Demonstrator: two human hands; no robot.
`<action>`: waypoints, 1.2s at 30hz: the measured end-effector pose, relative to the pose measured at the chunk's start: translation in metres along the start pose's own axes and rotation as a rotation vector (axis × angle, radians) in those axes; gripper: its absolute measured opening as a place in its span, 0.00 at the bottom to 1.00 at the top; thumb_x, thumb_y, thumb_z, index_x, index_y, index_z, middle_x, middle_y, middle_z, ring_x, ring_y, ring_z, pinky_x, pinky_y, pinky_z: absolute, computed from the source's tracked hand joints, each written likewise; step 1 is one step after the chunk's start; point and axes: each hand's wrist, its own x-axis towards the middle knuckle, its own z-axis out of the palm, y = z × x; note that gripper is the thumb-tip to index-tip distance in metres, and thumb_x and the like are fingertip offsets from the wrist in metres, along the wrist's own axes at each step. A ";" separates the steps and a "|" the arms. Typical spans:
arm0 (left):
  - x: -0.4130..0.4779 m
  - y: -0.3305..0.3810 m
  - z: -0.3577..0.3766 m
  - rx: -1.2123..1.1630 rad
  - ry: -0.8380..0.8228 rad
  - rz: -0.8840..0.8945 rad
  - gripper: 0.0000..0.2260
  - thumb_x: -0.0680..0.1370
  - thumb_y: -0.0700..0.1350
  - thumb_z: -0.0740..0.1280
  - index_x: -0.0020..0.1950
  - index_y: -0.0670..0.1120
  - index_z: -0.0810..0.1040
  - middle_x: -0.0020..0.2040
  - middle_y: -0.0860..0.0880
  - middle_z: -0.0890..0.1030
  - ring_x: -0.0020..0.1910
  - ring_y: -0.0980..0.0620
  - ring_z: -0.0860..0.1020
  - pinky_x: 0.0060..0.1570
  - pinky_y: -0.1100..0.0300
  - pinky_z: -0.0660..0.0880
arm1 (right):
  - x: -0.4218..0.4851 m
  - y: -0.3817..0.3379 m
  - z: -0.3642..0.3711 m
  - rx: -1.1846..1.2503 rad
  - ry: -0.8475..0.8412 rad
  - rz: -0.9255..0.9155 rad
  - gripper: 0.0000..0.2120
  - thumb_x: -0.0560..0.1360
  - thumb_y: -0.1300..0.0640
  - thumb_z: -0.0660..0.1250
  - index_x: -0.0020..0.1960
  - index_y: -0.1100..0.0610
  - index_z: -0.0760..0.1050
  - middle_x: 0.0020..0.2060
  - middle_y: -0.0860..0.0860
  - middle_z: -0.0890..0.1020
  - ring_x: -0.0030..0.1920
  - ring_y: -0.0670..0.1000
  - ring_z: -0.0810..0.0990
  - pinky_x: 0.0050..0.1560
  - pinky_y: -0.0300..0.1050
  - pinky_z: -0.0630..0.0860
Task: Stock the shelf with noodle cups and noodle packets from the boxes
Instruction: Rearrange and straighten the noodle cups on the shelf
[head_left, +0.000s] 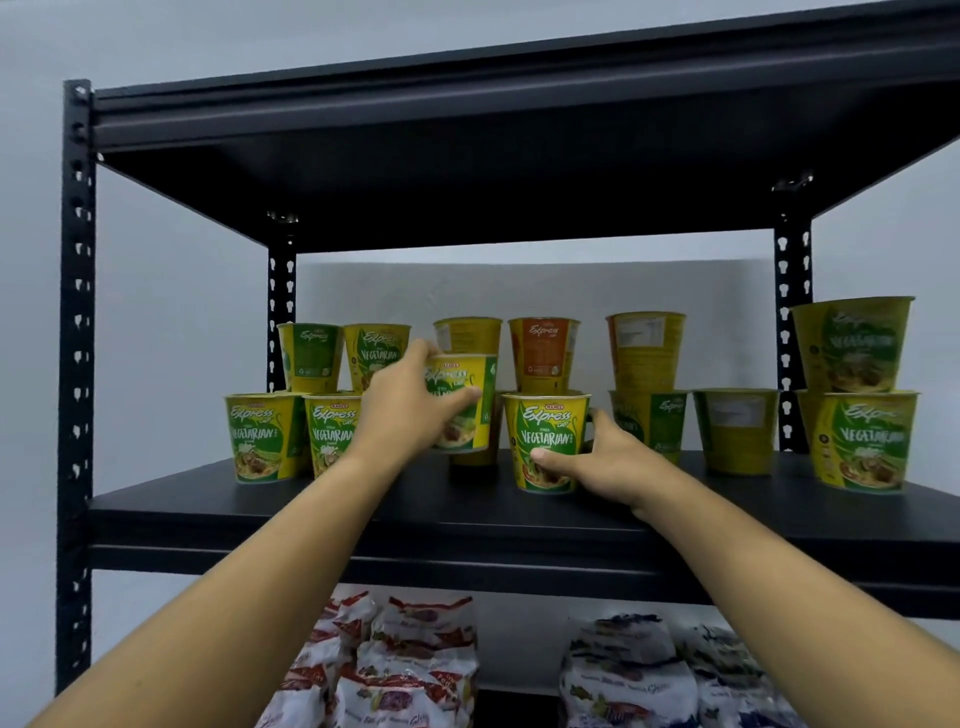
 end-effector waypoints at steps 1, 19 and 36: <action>0.004 0.005 -0.003 -0.025 0.028 0.016 0.25 0.74 0.57 0.76 0.65 0.52 0.72 0.53 0.53 0.81 0.41 0.60 0.82 0.43 0.55 0.83 | 0.000 0.000 0.000 0.000 0.002 -0.003 0.37 0.73 0.47 0.77 0.76 0.50 0.62 0.48 0.40 0.75 0.42 0.37 0.70 0.41 0.37 0.68; 0.042 0.063 0.035 -0.120 -0.065 0.160 0.24 0.75 0.61 0.74 0.64 0.53 0.72 0.56 0.53 0.82 0.47 0.58 0.81 0.38 0.66 0.77 | -0.005 0.004 -0.004 0.014 0.000 -0.087 0.40 0.71 0.44 0.78 0.76 0.48 0.61 0.66 0.49 0.77 0.54 0.45 0.72 0.54 0.43 0.69; -0.009 0.020 0.015 -0.033 -0.347 0.056 0.48 0.75 0.70 0.67 0.85 0.53 0.47 0.83 0.51 0.58 0.80 0.50 0.61 0.77 0.49 0.62 | 0.000 0.007 -0.005 0.035 0.012 -0.116 0.46 0.69 0.47 0.80 0.79 0.50 0.58 0.71 0.50 0.74 0.57 0.45 0.70 0.56 0.43 0.68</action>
